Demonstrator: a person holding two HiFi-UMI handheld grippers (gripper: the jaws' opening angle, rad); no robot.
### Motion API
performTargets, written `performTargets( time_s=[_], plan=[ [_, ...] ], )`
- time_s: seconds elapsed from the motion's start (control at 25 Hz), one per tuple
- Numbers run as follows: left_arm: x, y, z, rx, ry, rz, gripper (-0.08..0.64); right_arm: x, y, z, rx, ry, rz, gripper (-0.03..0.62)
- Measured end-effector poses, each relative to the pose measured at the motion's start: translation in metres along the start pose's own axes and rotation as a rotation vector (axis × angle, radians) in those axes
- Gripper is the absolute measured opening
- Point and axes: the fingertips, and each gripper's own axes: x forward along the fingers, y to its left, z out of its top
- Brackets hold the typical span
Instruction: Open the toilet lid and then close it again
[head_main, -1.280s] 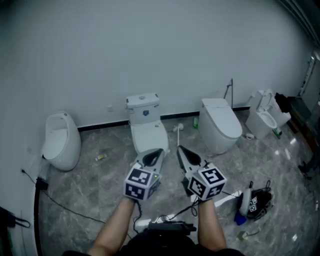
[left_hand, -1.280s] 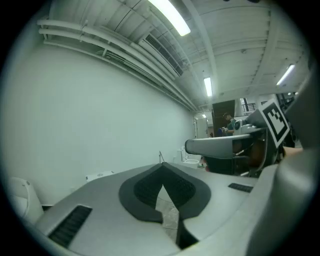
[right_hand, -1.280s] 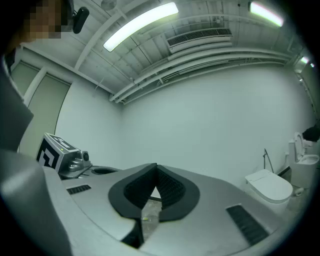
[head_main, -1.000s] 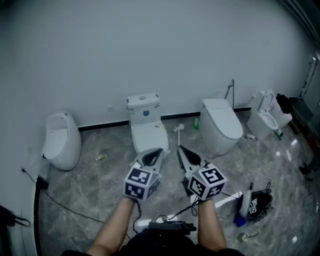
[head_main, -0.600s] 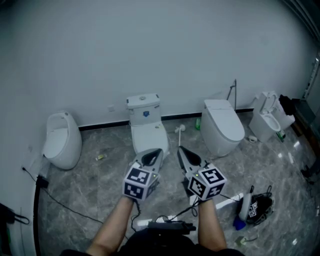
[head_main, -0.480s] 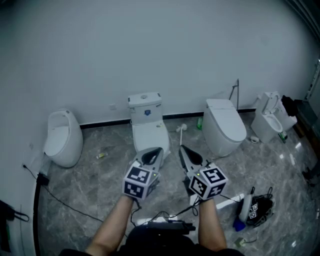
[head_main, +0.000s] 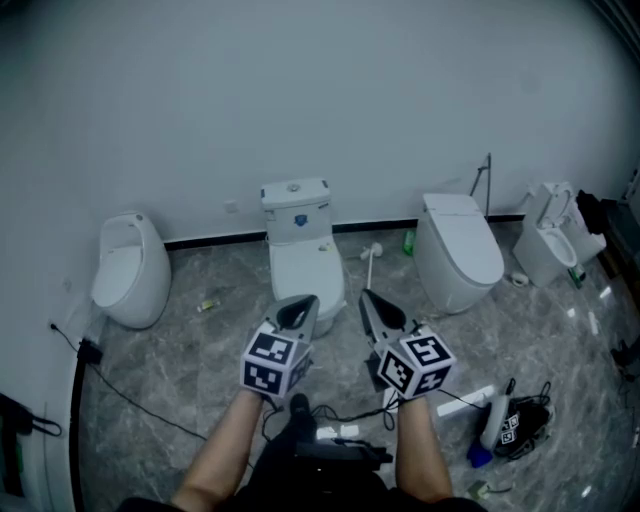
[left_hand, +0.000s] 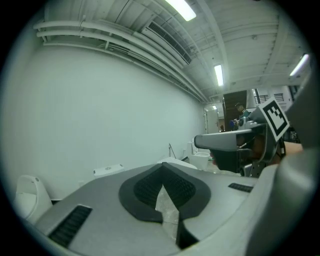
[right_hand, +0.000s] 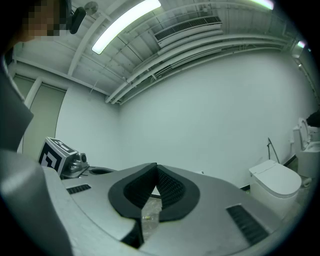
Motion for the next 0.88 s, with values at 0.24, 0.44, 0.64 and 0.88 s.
performTargets(
  time_s=[0.24,0.44,0.64,0.88],
  plan=[
    [0.029,0.029,-0.014,-0.037,0.031,0.014,0.006,0.035,-0.021,-0.012,0.024,0.038,-0.001,0.008],
    [0.063,0.061,-0.031,-0.064,0.057,0.017,0.006,0.076,-0.044,-0.023,0.037,0.078,-0.008,0.008],
    [0.096,0.095,-0.045,-0.098,0.084,0.021,0.006,0.118,-0.070,-0.037,0.066,0.119,-0.028,0.008],
    [0.130,0.135,-0.071,-0.106,0.111,0.001,0.006,0.168,-0.095,-0.059,0.100,0.169,-0.050,0.008]
  ],
)
